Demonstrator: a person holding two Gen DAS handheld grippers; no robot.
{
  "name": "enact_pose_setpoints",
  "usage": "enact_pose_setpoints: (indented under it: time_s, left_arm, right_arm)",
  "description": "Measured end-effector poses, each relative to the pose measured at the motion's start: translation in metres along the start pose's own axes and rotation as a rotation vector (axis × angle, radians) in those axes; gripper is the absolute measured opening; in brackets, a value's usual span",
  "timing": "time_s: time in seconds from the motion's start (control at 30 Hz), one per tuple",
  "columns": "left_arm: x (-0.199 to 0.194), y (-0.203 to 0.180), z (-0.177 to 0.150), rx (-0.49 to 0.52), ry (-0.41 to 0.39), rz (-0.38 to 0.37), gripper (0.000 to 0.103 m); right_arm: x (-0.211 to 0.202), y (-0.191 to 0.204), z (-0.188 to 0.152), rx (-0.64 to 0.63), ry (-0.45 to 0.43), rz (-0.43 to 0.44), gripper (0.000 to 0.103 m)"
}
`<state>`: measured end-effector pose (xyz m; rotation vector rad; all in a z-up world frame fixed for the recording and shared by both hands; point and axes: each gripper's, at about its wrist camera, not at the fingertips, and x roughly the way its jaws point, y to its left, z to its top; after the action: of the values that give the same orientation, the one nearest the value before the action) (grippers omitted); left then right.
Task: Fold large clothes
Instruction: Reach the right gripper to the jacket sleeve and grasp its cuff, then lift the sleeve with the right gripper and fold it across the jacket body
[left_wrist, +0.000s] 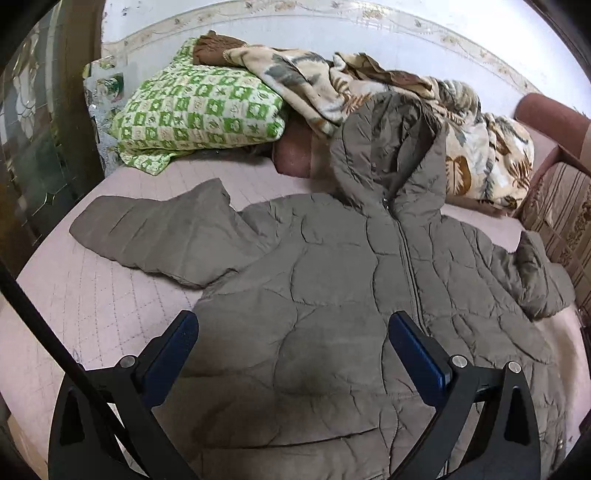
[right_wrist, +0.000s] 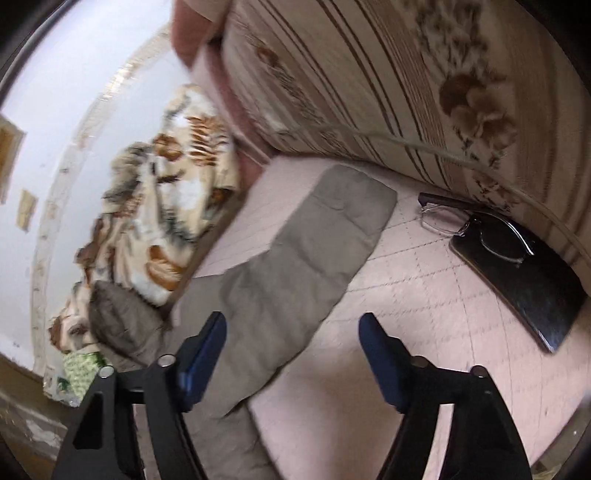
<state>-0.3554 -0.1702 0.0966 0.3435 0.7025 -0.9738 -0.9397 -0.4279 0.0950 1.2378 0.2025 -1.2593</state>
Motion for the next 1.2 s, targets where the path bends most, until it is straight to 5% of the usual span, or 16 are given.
enact_pose_setpoints:
  time_s: [0.23,0.87,1.03,1.2]
  left_arm:
    - [0.003,-0.012,-0.006,0.040,0.005,-0.022,0.103]
    - [0.017,-0.020,-0.010,0.080,0.019,-0.025,0.103]
    - [0.020,-0.024,-0.010,0.092,0.023,-0.020,0.103]
    - [0.020,-0.024,-0.011,0.086,0.021,-0.018,0.103]
  right_arm:
    - [0.052,-0.022,0.032,0.058,-0.025,-0.075,0.056]
    - [0.127,-0.064,0.084,0.129,-0.077,-0.252,0.056]
    - [0.129,-0.063,0.085,0.078,-0.109,-0.243,0.019]
    - [0.092,-0.043,0.083,0.048,-0.220,-0.189,0.015]
